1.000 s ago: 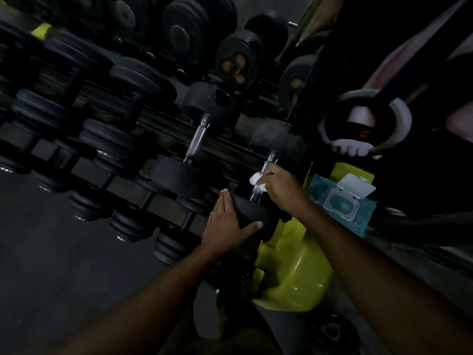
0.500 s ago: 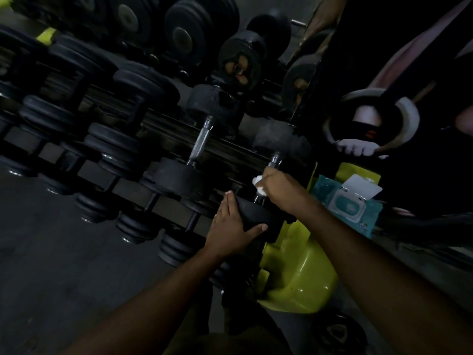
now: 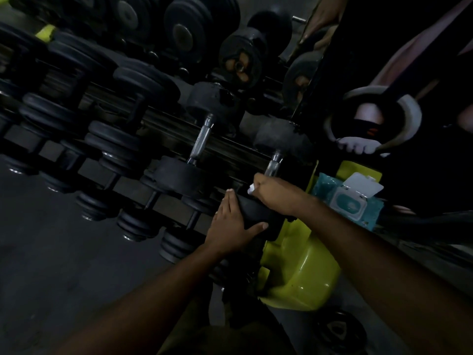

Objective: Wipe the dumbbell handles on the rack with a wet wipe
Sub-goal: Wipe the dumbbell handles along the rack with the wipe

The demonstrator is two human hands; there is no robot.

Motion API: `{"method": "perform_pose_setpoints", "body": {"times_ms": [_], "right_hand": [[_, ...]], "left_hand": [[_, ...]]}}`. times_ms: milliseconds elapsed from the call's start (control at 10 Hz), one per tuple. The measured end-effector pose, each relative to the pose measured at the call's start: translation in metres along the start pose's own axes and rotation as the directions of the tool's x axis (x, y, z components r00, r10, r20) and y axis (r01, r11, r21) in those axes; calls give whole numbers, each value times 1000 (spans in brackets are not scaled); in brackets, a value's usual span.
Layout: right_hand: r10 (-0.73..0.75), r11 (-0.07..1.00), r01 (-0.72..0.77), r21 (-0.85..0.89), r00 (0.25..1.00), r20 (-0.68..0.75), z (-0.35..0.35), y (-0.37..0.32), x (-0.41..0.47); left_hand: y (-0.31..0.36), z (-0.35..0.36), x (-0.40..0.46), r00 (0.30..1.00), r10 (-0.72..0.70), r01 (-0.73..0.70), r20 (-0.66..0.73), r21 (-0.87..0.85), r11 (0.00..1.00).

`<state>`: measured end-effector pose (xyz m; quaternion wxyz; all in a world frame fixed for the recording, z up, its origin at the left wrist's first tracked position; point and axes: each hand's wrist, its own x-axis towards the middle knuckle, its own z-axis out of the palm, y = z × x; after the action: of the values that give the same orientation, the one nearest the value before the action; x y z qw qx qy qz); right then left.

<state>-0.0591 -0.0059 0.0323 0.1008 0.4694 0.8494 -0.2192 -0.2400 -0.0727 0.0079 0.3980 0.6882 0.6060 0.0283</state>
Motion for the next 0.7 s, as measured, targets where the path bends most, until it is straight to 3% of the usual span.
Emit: {"method": "perform_pose_setpoints", "body": {"times_ms": [100,200,300,400,500,600,700], "right_hand": [[150,989,-149,21,988,-35,-8,8,-2],[79,995,-86,-53,988,-135,0,17,-3],[25,995,-21,101,999,-40,5,7,-11],[216,925,-159,346,967,-134,3,6,-19],[394,835,-240,496,889,-233,7,-6,-26],[400,808,-243,537,895,-196,19,-8,-29],[491,705,-330,628,866,-96,25,3,-28]], "left_hand": [[0,-1,0,1000,-9,9,8,-6,1000],[0,0,0,1000,-12,12,1,-13,1000],[0,0,-1,1000,1,-1,7,-9,1000],[1,0,-1,1000,1,-1,6,-14,1000],[1,-1,-2,1000,2,-2,9,-15,1000],[2,-1,-2,1000,5,-5,9,-11,1000],[2,-2,-2,1000,5,-5,12,-11,1000]]}}
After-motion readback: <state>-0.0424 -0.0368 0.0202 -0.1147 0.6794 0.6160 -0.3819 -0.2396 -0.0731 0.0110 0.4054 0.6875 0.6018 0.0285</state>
